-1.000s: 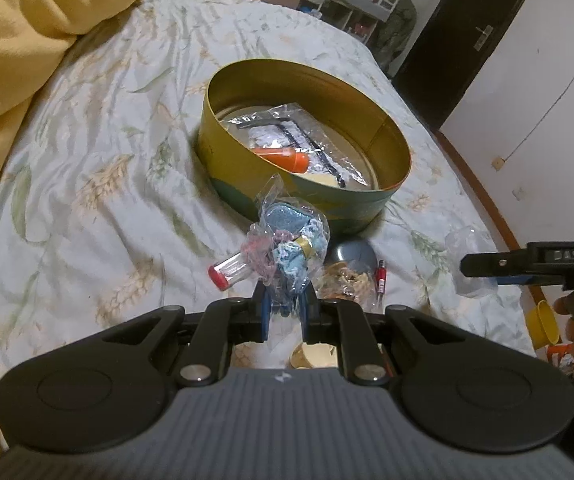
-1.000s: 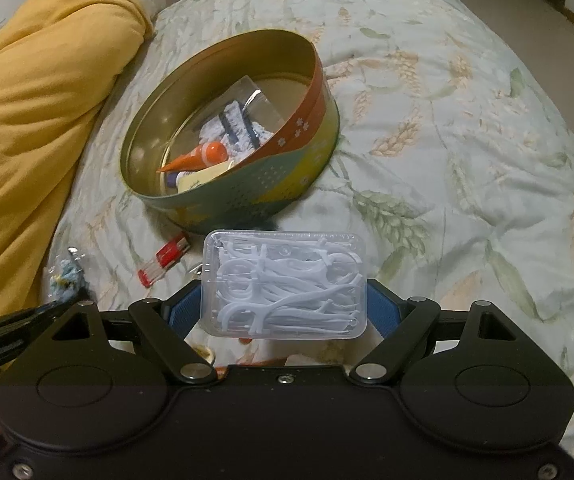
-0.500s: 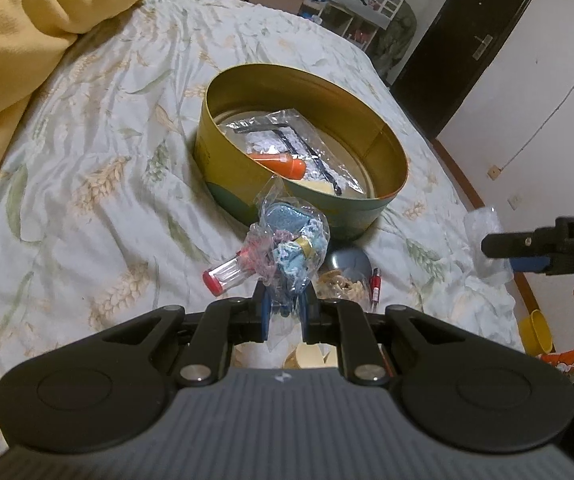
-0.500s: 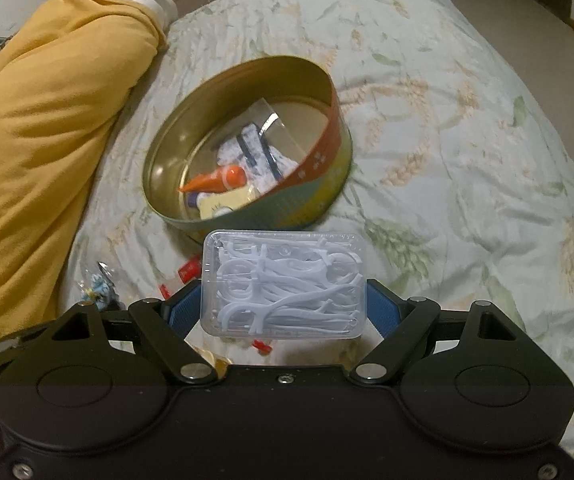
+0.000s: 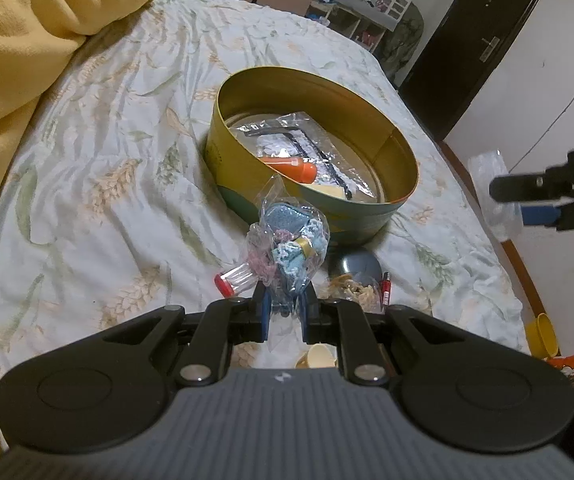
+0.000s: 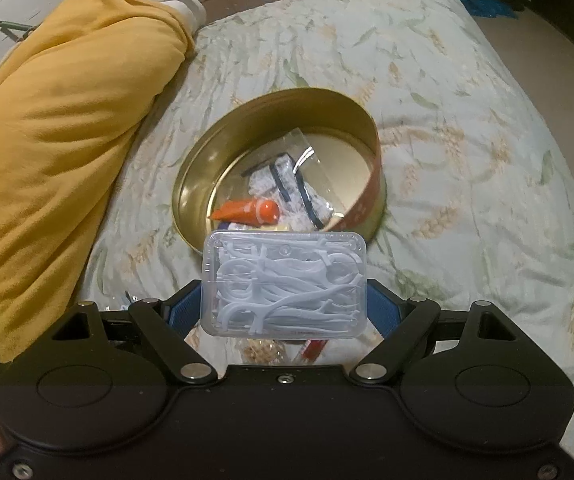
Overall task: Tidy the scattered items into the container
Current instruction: 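Lift the candy bag with the left gripper while the right gripper carries the floss case over the tin, then lower the floss case into the tin and open the right gripper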
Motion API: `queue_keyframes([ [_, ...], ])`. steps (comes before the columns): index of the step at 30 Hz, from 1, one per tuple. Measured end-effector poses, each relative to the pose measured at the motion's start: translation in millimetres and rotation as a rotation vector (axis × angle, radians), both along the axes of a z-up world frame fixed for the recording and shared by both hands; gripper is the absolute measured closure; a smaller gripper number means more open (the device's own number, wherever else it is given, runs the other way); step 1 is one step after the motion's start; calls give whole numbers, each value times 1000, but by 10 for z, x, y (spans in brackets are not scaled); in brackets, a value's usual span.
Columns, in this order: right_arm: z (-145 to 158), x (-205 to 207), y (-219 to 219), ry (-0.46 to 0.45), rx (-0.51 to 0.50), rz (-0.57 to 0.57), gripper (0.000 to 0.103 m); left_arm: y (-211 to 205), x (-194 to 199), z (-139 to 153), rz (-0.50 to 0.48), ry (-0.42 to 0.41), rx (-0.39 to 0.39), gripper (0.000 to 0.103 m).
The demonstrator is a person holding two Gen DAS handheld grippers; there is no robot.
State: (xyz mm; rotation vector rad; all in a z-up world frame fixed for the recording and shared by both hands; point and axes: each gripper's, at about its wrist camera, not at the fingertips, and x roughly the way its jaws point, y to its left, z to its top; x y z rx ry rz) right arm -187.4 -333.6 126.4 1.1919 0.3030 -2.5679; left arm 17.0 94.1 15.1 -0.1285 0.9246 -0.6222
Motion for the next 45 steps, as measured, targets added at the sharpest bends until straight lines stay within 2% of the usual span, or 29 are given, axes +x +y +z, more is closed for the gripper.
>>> queue_keyframes([
  [18, 195, -553, -735, 26, 50, -1, 19, 13, 45, -36, 4, 10, 3, 86],
  [24, 261, -735, -935, 51, 24, -37, 19, 9, 41, -58, -6, 11, 5, 86],
  [26, 289, -772, -984, 76, 16, -56, 18, 8, 39, -67, -9, 12, 7, 86],
  [27, 302, -777, -997, 88, 18, -72, 14, 8, 36, -69, -10, 12, 9, 86],
  [28, 309, -769, -1004, 96, 18, -82, 8, 7, 33, -69, -12, 13, 10, 86],
  [30, 310, -731, -993, 98, 8, -71, 5, 4, 30, -71, -15, 14, 10, 86],
  [45, 60, -174, -473, -2, 4, -99, 5, -9, 12, -79, -21, 17, 17, 86],
])
